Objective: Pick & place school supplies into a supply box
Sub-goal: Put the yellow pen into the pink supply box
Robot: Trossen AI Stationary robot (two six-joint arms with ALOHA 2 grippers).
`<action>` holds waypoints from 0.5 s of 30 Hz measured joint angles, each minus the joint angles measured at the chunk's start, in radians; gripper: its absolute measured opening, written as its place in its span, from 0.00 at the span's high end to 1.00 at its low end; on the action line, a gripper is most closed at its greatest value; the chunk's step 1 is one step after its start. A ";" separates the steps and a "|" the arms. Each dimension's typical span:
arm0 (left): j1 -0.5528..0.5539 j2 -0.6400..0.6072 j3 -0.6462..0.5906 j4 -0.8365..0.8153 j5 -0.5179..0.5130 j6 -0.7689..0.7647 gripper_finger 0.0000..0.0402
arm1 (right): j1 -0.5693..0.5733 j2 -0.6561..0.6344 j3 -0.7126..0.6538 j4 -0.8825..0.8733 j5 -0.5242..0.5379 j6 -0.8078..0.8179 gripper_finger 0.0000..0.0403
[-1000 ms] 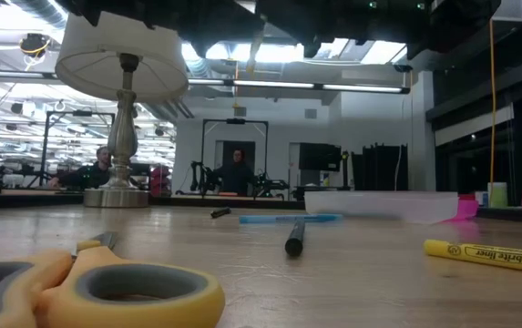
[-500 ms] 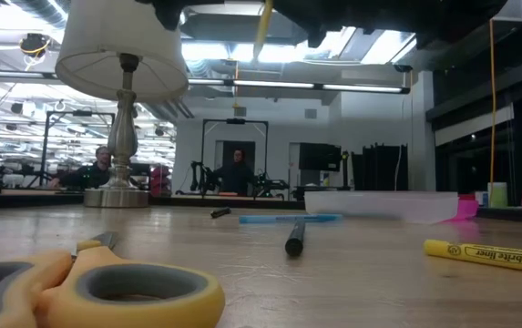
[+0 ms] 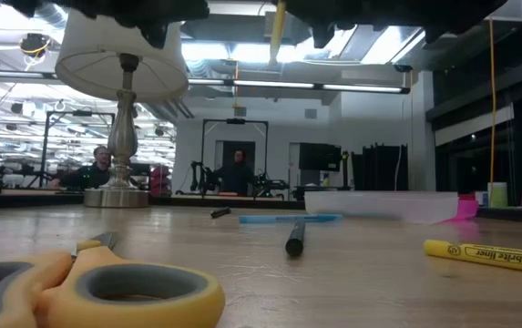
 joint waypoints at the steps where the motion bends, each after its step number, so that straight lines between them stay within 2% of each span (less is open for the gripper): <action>1: 0.002 -0.004 -0.022 0.036 0.000 0.013 0.92 | -0.004 0.000 0.000 -0.006 -0.001 0.000 0.90; 7: 0.062 -0.057 -0.111 0.088 -0.042 0.005 0.99 | -0.082 0.000 -0.003 -0.030 -0.025 -0.038 0.90; 11: 0.107 -0.083 -0.136 0.092 -0.058 0.001 0.99 | -0.160 0.000 -0.003 -0.072 -0.033 -0.033 0.90; 15: 0.123 -0.090 -0.138 0.084 -0.054 0.009 0.99 | -0.222 0.000 -0.003 -0.126 0.027 -0.022 0.90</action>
